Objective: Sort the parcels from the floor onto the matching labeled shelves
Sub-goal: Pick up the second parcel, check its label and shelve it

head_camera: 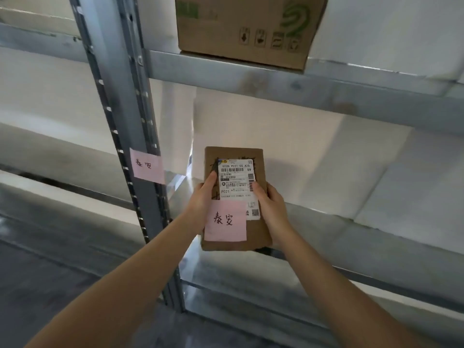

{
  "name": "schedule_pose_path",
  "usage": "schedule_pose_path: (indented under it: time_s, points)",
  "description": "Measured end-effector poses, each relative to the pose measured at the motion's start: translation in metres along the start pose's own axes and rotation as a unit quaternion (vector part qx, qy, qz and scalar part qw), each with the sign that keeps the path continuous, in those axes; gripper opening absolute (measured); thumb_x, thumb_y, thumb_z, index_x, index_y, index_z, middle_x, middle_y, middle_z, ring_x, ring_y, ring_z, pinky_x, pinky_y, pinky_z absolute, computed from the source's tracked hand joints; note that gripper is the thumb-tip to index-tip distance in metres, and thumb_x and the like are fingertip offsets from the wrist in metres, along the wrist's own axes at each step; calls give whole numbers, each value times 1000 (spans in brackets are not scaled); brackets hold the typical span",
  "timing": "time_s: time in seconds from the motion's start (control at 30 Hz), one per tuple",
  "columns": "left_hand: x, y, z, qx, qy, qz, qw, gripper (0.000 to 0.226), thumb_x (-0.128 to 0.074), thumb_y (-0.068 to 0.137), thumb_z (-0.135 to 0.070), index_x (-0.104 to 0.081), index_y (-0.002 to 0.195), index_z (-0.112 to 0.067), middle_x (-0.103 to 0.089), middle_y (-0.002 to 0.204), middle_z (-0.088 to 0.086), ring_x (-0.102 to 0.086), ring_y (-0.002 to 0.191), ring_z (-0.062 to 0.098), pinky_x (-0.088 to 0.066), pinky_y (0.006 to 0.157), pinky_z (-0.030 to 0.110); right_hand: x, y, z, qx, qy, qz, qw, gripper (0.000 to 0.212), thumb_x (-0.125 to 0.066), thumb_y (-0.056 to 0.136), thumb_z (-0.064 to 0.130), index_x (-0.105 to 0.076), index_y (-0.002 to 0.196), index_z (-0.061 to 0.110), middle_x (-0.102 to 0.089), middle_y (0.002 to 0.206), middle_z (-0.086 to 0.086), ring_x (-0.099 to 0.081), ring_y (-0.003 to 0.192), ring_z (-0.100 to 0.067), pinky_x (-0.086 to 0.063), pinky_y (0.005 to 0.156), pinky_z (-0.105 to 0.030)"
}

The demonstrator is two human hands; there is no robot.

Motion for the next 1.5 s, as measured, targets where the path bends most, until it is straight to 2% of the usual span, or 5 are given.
schedule_pose_path:
  time_s: [0.43,0.6,0.77,0.9,1.5]
  points:
    - [22,88,15,109,-13,-60,992,32,-42,95,-41,-56,77,-17,-69,55,3,-62,41,15,-51,39,22,-32,93,-27,-174,-89,97,976,37,-49,91,44,-58,106,11,-67,83,-2,-65,74,-17,-49,60,-26]
    - [24,86,2,14,120,-80,989,41,-39,97,-35,-41,130,-11,-63,106,8,-64,69,15,-52,50,26,-30,89,-24,-167,-128,112,971,46,-45,90,50,-55,114,12,-66,90,-1,-64,81,-17,-50,65,-27]
    - [22,88,-40,-270,502,-43,820,55,-36,99,-30,-16,148,-18,-22,155,-3,-22,141,16,-19,114,36,-35,68,9,96,-434,1,896,56,-40,90,55,-42,128,13,-53,124,-6,-49,117,-25,-42,96,-42]
    - [19,103,-36,-317,657,139,670,70,-15,87,-55,-21,147,-19,-17,157,2,-13,145,16,-7,118,33,-86,5,9,214,-510,-6,833,79,-45,78,68,-44,132,10,-53,134,-11,-50,123,-28,-38,105,-41]
    - [44,50,-11,-288,746,85,595,64,-27,95,-51,-13,149,-20,-12,158,6,-19,143,25,-16,116,40,-3,15,-18,135,-686,3,715,56,-43,95,22,-19,146,30,-14,158,-8,-17,144,-28,-18,114,-48]
Point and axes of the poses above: each hand's wrist, its own y-axis towards the middle knuckle, its own x-axis out of the back of the hand, z = x × y, the point moved 5 cm from there along y, towards the middle knuckle
